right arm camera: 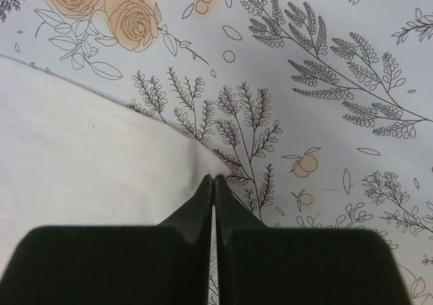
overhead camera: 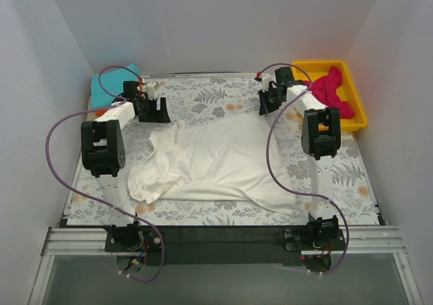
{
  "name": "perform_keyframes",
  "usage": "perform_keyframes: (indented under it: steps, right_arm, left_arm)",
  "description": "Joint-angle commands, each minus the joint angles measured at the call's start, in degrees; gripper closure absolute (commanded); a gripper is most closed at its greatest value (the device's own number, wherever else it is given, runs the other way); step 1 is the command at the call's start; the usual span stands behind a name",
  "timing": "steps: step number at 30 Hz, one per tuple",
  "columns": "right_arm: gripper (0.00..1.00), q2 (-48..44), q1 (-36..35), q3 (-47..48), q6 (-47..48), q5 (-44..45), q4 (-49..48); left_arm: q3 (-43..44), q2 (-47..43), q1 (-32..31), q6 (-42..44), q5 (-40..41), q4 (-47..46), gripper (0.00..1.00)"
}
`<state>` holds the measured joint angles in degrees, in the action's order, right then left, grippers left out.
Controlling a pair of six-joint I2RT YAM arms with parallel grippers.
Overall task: Fold and stack the t-shirts
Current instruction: Flatten the tshirt out
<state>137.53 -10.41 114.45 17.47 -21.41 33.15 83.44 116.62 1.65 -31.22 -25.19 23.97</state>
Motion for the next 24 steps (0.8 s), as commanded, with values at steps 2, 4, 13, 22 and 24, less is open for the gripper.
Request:
perform_keyframes:
  steps: [2,4,13,22,24]
  right_arm:
    - [0.99,-2.7,1.09,-4.41,1.07,-0.3,2.98]
    - [0.99,-5.78,2.41,-5.73,1.68,0.84,2.71]
    - [0.99,-12.38,6.9,-8.72,6.16,4.36,2.98]
    - [0.99,-14.48,7.78,-14.16,9.68,9.89,2.98]
    - [0.99,-15.36,7.78,-15.92,10.82,9.2,2.98]
  left_arm:
    - [2.43,0.71,-0.86,-0.07,-1.8,-1.47,0.31]
    - [1.64,0.8,-2.69,1.77,-0.13,-1.03,0.3]
    - [-2.4,1.16,-4.2,3.71,6.46,-1.12,0.48]
    - [-8.47,-3.5,-2.36,7.31,18.77,-3.31,0.9]
    - [-8.56,-4.73,-2.18,7.84,16.07,-3.49,0.86]
